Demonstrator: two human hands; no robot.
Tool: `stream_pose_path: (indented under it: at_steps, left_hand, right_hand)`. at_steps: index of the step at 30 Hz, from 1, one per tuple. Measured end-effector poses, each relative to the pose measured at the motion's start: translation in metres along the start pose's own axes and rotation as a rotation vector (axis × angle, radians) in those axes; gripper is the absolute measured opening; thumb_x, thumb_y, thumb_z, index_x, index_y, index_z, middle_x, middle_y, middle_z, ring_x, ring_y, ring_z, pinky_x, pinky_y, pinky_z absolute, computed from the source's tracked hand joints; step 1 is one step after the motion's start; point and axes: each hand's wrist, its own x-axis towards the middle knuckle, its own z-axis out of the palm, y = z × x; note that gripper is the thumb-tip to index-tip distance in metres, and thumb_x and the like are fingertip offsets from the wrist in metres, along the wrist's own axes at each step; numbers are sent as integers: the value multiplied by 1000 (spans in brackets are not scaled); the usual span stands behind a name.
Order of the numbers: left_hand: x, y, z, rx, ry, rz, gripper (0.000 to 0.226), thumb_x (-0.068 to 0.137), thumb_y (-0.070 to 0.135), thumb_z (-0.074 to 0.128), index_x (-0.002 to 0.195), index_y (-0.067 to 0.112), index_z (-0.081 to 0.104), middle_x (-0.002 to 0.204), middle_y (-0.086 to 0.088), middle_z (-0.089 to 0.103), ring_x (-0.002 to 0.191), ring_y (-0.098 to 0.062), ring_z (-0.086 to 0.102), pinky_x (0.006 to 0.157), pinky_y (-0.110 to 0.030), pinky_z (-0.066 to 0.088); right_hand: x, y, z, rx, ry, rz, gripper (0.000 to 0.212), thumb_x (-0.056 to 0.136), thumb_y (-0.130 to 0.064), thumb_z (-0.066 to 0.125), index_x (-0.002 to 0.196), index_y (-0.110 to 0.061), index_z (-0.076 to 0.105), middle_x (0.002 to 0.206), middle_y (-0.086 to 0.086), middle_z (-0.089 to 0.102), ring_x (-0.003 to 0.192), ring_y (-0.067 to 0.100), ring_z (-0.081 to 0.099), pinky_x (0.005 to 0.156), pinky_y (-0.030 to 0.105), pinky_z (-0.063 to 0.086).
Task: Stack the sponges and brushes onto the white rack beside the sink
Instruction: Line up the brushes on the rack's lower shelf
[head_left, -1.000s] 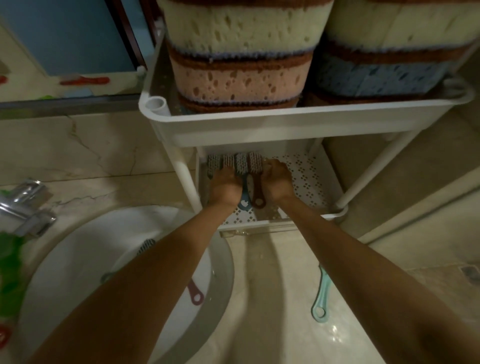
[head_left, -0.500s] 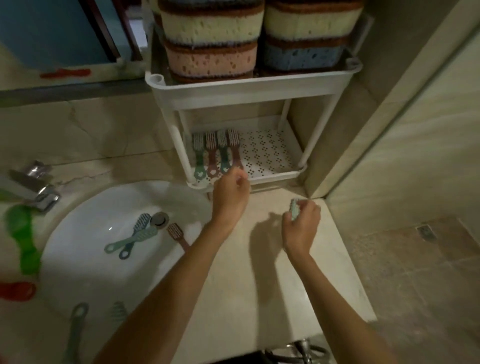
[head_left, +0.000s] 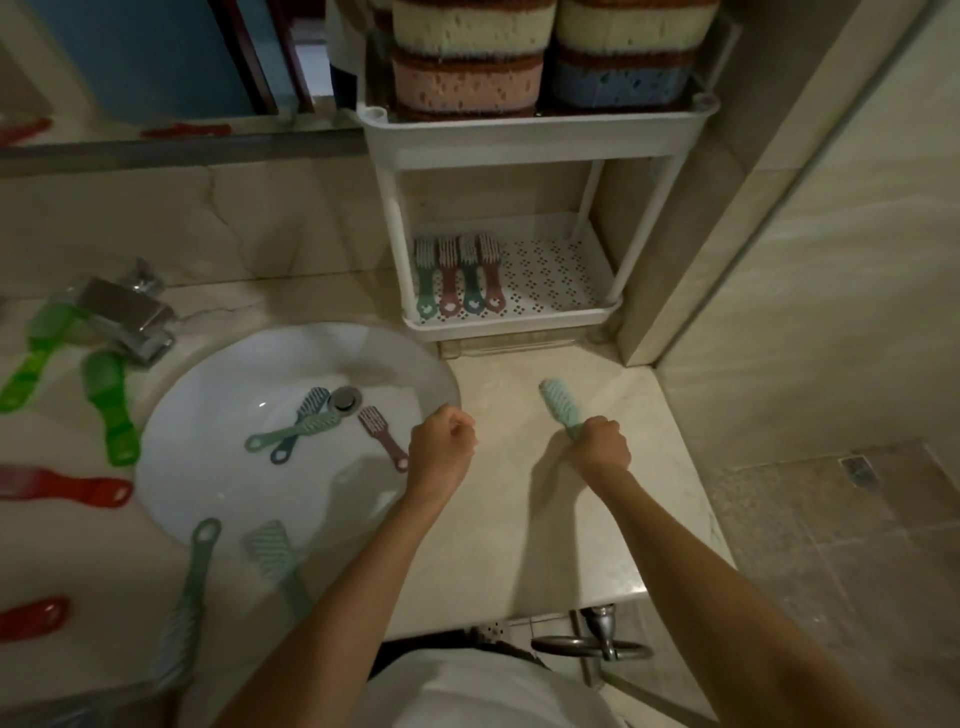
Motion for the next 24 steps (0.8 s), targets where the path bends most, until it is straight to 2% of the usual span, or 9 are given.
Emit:
stream_pose_path:
  at_steps: [2, 4, 6, 9, 12, 15, 18, 21, 24]
  left_hand:
    - [-1, -9, -5, -3, 15, -20, 28, 87, 5, 50, 65, 22, 54, 88, -19, 71, 87, -35, 68, 82, -45, 55]
    - [-3, -18, -12, -8, 24, -49, 26, 85, 4, 51, 66, 20, 57, 90, -19, 71, 88, -33, 67, 84, -41, 54]
    - [-7, -26, -23, 48, 36, -99, 15, 86, 5, 50, 81, 9, 64, 96, -15, 70, 90, -28, 65, 82, -31, 51]
    - [-11, -43, -43, 48, 135, -151, 19, 89, 7, 48, 91, 2, 66, 102, -20, 70, 98, -34, 65, 86, -39, 52]
    - [-14, -55, -68, 92, 272, -236, 25, 94, 11, 42, 100, -2, 63, 110, -22, 66, 104, -34, 61, 88, -37, 47]
    - [-15, -77, -96, 264, 350, -309, 34, 90, 14, 52, 119, -4, 53, 123, -24, 56, 115, -36, 52, 95, -39, 41]
    - [-21, -105, -119, 422, 326, -471, 62, 87, 25, 60, 136, -4, 35, 139, -27, 39, 129, -39, 39, 103, -42, 36]
    - [-27, -128, -126, 467, 224, -566, 86, 84, 37, 63, 143, -6, 18, 148, -25, 27, 138, -36, 28, 111, -37, 30]
    - [-31, -142, -117, 478, 147, -575, 82, 82, 38, 65, 141, -1, 22, 144, -22, 36, 133, -33, 38, 105, -34, 36]
  right_hand:
    - [-8, -2, 4, -98, -69, -57, 40, 90, -24, 55, 124, -2, 51, 124, 17, 54, 114, 32, 56, 91, 35, 48]
    - [-18, -5, 11, -143, -125, -128, 36, 92, -26, 52, 121, -4, 56, 119, 15, 60, 109, 30, 60, 87, 35, 50]
    - [-28, -13, 19, -134, -162, -217, 31, 95, -23, 48, 118, -5, 57, 116, 15, 62, 105, 30, 62, 84, 34, 52]
    - [-40, -35, 29, -76, -191, -322, 27, 95, -20, 46, 112, -1, 55, 116, 20, 61, 103, 35, 60, 82, 39, 50]
    - [-55, -67, 36, -31, -228, -427, 27, 93, -22, 50, 106, 1, 55, 112, 23, 63, 101, 38, 60, 78, 38, 48]
    - [-75, -98, 44, -9, -290, -543, 21, 89, -22, 53, 96, -2, 55, 109, 23, 64, 99, 38, 61, 72, 34, 45]
    - [-91, -120, 55, -41, -344, -647, 15, 88, -21, 56, 93, -7, 53, 109, 22, 64, 92, 33, 60, 65, 28, 35]
    - [-100, -130, 66, -94, -374, -685, 37, 84, -15, 57, 117, 2, 52, 109, 21, 64, 97, 34, 61, 66, 30, 39]
    - [-104, -136, 71, -128, -409, -678, 40, 83, -16, 57, 118, 3, 52, 107, 21, 65, 98, 35, 62, 67, 30, 42]
